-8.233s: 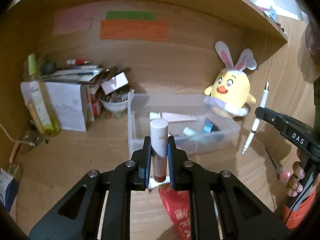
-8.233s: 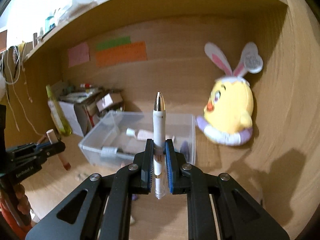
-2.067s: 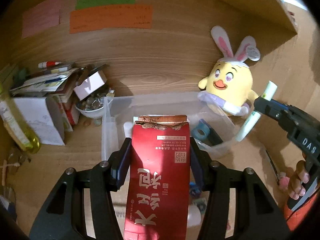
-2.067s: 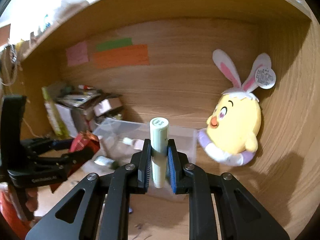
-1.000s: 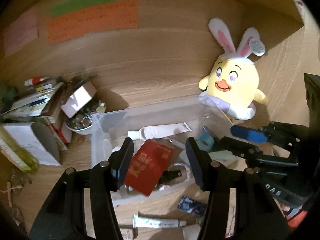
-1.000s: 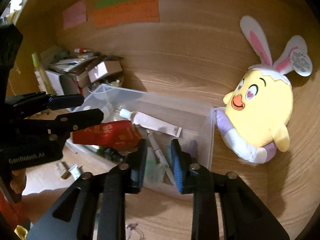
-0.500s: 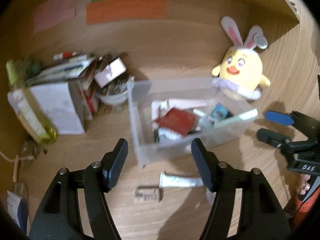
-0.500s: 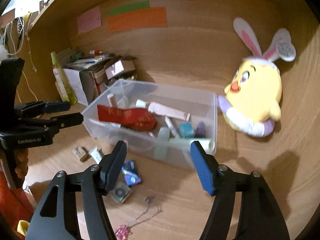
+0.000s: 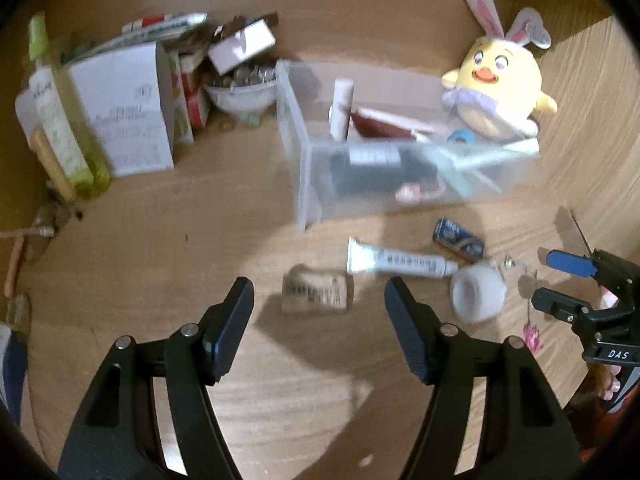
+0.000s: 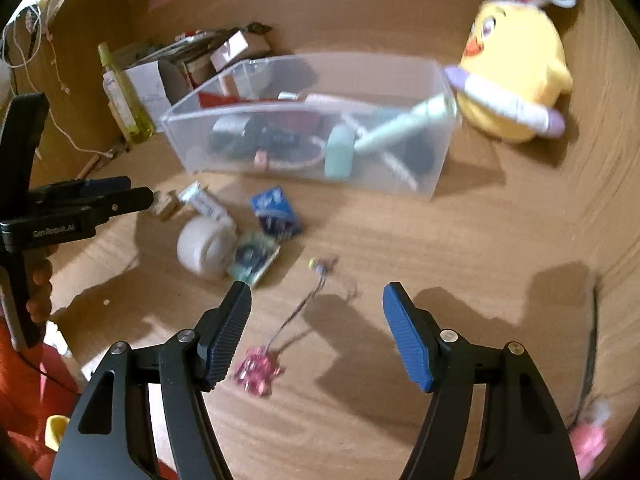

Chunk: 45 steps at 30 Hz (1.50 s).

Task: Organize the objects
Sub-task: 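Withdraw both tools from the box toward the pile, then grasp the eraser with left tool while right tool grasps the pink keychain, then carry the eraser and pink keychain into the box and open both tools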

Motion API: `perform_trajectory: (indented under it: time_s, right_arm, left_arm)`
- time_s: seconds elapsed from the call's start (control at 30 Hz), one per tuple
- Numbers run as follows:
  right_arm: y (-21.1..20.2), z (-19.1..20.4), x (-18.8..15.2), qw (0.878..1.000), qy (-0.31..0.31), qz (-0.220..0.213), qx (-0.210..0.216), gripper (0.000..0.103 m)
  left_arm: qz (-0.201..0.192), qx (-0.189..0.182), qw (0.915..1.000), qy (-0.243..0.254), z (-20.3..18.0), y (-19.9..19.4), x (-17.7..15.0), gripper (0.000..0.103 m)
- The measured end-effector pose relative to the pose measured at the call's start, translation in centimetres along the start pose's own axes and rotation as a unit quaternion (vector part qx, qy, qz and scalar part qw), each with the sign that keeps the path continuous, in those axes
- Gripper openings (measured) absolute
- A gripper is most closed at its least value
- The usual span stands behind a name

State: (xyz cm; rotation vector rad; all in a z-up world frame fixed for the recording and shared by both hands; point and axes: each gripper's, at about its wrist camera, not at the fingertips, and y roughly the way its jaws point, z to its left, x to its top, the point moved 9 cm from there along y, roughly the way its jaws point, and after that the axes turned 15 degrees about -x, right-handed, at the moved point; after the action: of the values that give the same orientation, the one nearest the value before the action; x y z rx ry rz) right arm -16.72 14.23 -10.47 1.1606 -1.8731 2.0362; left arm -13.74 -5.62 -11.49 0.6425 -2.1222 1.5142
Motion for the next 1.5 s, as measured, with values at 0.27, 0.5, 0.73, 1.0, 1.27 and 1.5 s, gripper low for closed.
perform_trajectory:
  time_s: [0.27,0.5,0.73,1.0,1.27,1.5]
  right_arm:
    - [-0.7,1.1,-2.7,1.0,-0.013,-0.004,-0.008,0.065]
    - [-1.6,2.2,-3.6,0.998,-0.042,-0.027,-0.031,0.038]
    - [-1.6,1.8,-3.7,0.997,-0.046,-0.038,-0.053,0.019]
    - [-2.3,-0.6,-1.4,0.997,-0.005,-0.056,-0.049,0.019]
    - [-5.3,-1.8,2.2,0.992,0.005,-0.11,-0.058,0.019]
    - [-7.2,-1.9,5.5,0.986,0.02,-0.155,-0.051,0.019]
  left_arm:
    - [0.021,0.013,0.9996,-0.013,0.9,0.8,-2.7,0.069]
    - [0.016,0.021,0.9996,-0.009,1.1,1.3,-1.4,0.067]
    - [0.017,0.04,0.999,0.011,1.0,2.6,-0.5,0.039]
    - [0.009,0.028,0.9996,0.003,0.7,2.1,-0.6,0.039]
    - [-0.012,0.022,0.9994,0.022,-1.3,0.0,-0.3,0.039]
    - [-0.043,0.009,0.9979,0.046,-4.0,-2.1,1.1,0.039]
